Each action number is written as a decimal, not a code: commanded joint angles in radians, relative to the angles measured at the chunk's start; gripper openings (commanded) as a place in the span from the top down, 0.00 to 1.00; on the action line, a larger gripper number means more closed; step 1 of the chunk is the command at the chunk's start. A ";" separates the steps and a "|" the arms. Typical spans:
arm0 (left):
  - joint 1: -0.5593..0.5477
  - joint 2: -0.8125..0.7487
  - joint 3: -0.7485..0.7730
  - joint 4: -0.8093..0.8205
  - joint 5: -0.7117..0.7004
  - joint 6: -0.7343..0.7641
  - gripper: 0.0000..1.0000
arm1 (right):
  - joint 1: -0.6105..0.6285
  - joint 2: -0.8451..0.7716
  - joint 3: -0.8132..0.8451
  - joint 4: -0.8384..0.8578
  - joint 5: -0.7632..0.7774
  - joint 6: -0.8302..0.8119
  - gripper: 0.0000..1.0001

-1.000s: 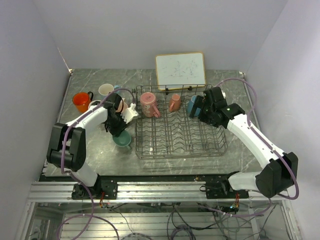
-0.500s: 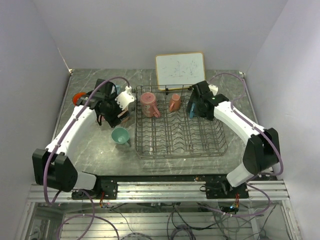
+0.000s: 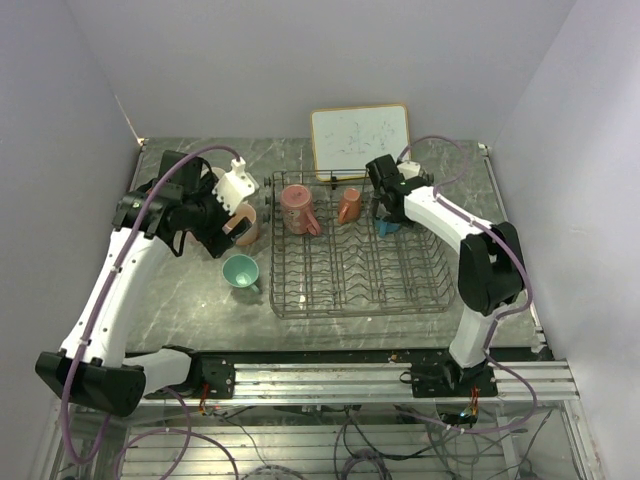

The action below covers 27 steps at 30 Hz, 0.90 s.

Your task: Unload the cups from the dish rack

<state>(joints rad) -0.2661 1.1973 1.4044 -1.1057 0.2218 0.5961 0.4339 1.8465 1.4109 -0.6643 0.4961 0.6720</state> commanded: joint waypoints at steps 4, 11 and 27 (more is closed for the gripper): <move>0.004 -0.038 0.059 -0.071 0.068 -0.067 0.00 | 0.003 0.046 0.028 0.055 0.031 -0.045 0.43; 0.004 -0.072 0.030 -0.069 0.074 -0.071 0.01 | 0.010 0.056 0.002 0.094 0.038 -0.068 0.67; 0.004 -0.120 -0.020 0.004 0.085 -0.079 0.00 | 0.054 -0.181 0.064 0.111 0.079 -0.093 1.00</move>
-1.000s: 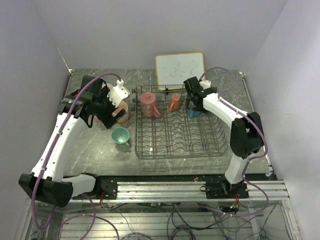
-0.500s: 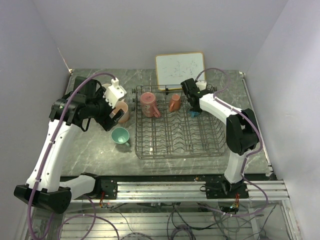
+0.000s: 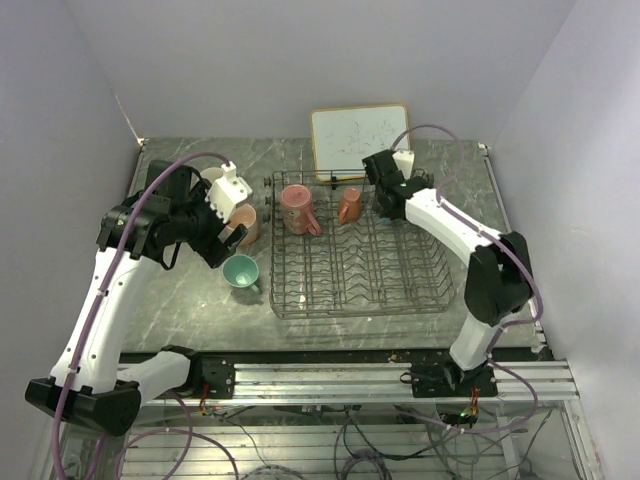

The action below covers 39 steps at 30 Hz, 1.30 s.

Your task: Unload the cups from the dish rack

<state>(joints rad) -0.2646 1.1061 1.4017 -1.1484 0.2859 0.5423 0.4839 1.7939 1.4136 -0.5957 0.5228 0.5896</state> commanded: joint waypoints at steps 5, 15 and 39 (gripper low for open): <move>0.002 -0.054 -0.051 0.095 0.064 -0.026 0.01 | 0.004 -0.257 0.049 -0.003 -0.041 0.051 1.00; 0.002 -0.208 -0.237 0.320 0.216 0.021 0.01 | 0.051 -0.509 -0.035 0.030 -0.588 0.208 1.00; 0.002 -0.380 -0.280 0.612 0.315 0.069 0.06 | 0.274 -0.517 -0.381 1.047 -1.165 0.917 1.00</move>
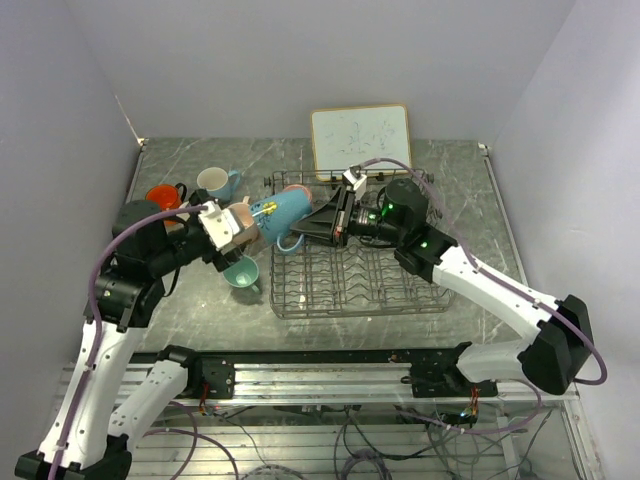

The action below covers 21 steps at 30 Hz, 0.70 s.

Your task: Unload the cups from the dish rack

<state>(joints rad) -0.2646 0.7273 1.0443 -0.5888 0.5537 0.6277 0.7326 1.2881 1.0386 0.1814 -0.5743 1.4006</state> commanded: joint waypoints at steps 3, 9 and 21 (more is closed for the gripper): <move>0.003 -0.007 0.112 0.049 0.057 -0.044 0.08 | 0.039 -0.039 -0.029 0.303 -0.062 0.124 1.00; 0.002 0.021 0.185 0.028 0.186 -0.162 0.15 | 0.095 -0.052 -0.101 0.430 -0.026 0.195 1.00; 0.002 0.083 0.273 -0.076 0.274 -0.207 0.60 | 0.178 -0.010 -0.051 0.566 0.024 0.231 1.00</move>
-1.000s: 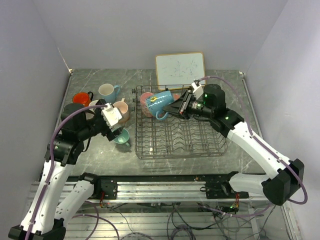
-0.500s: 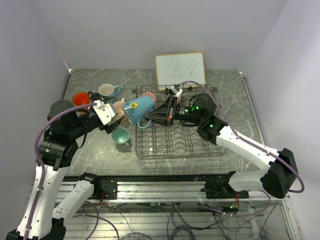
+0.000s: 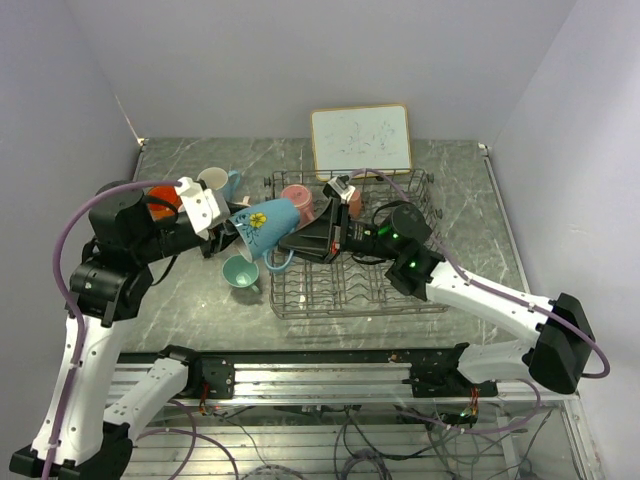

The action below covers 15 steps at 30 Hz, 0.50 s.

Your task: Unload the cups from the dish rack

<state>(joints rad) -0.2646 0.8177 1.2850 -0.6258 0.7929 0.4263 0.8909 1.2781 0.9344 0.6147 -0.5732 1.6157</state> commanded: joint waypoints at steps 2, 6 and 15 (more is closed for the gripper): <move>0.002 -0.015 0.028 -0.024 0.028 -0.022 0.69 | 0.024 0.008 0.046 0.140 0.026 0.022 1.00; 0.002 0.006 0.043 -0.070 -0.010 -0.043 0.90 | 0.019 0.012 0.018 0.135 0.036 0.024 0.80; 0.002 0.148 0.053 -0.344 -0.580 0.113 0.93 | -0.195 -0.117 0.060 -0.423 0.029 -0.225 0.15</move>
<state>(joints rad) -0.2626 0.9115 1.3415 -0.8181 0.5583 0.4423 0.7975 1.2522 0.9455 0.4625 -0.5602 1.5360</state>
